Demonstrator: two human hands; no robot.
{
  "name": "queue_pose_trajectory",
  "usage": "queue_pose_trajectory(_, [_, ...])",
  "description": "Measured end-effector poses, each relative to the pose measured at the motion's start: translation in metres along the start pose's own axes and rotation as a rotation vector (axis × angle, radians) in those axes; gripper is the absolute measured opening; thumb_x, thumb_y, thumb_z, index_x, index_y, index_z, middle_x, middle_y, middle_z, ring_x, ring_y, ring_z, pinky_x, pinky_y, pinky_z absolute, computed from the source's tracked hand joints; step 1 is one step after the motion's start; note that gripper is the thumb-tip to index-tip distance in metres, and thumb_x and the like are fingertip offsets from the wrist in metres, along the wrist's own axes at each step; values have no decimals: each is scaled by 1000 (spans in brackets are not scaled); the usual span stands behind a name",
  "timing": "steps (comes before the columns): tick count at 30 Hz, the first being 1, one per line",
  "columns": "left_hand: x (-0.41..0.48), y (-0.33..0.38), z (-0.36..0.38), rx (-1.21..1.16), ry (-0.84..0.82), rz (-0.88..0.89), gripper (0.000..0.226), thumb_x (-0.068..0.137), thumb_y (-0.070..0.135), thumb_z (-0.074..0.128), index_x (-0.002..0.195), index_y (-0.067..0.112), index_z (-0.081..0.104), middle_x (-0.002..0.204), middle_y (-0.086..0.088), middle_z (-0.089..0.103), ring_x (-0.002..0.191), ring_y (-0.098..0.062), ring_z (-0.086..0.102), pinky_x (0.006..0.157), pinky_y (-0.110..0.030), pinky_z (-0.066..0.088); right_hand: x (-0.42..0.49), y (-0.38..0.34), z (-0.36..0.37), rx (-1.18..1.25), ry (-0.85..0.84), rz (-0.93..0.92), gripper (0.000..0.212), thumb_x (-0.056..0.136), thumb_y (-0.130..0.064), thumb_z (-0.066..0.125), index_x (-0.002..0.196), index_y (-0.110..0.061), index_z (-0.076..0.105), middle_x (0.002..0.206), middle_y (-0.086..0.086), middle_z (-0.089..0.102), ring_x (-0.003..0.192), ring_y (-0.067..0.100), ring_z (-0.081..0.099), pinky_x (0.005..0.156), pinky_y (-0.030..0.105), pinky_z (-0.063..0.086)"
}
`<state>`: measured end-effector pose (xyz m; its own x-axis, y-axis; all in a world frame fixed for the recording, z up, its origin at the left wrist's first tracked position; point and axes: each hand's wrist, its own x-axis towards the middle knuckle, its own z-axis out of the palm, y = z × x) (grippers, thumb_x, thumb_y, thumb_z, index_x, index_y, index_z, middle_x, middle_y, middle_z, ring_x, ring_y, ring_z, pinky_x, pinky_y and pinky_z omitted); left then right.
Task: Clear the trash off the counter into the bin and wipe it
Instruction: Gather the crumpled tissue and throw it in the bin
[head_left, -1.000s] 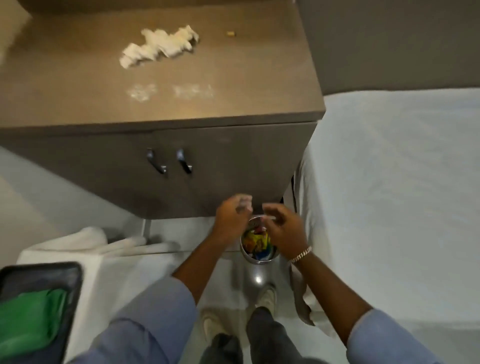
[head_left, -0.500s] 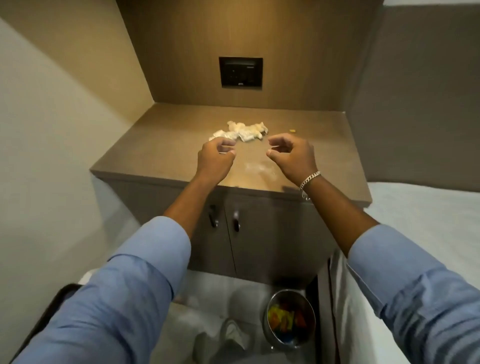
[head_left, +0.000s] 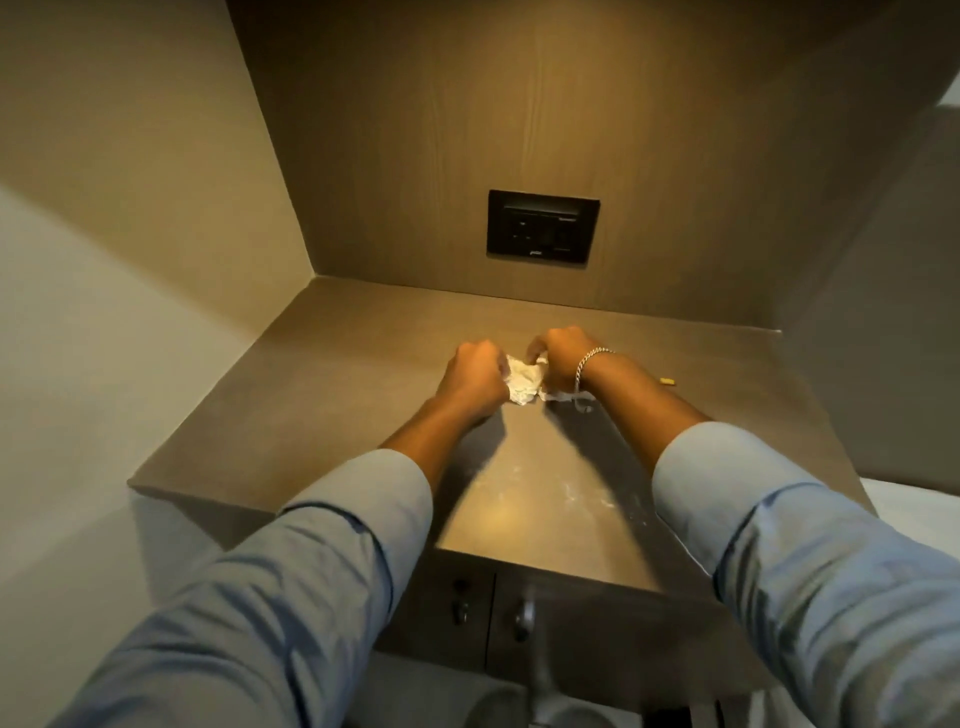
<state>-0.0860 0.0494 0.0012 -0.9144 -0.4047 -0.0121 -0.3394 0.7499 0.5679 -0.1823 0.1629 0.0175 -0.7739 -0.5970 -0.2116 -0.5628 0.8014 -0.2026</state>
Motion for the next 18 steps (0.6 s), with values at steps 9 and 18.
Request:
queue_pose_trajectory(9, [-1, 38, -38, -499, 191, -53, 14, 75, -3, 72, 80, 10, 76, 80, -11, 75, 74, -23, 74, 69, -40, 64, -32, 6, -61, 275, 357, -80, 15, 72, -3, 68, 82, -10, 76, 82, 9, 74, 74, 18, 62, 64, 25, 43])
queue_pose_trajectory(18, [-125, 106, -66, -715, 312, 122, 11, 70, 3, 77, 81, 6, 78, 79, -15, 75, 72, -27, 73, 71, -46, 64, -186, 21, -98, 607, 537, -220, 20, 74, 0, 69, 93, -5, 74, 91, 18, 74, 75, 18, 63, 71, 34, 56])
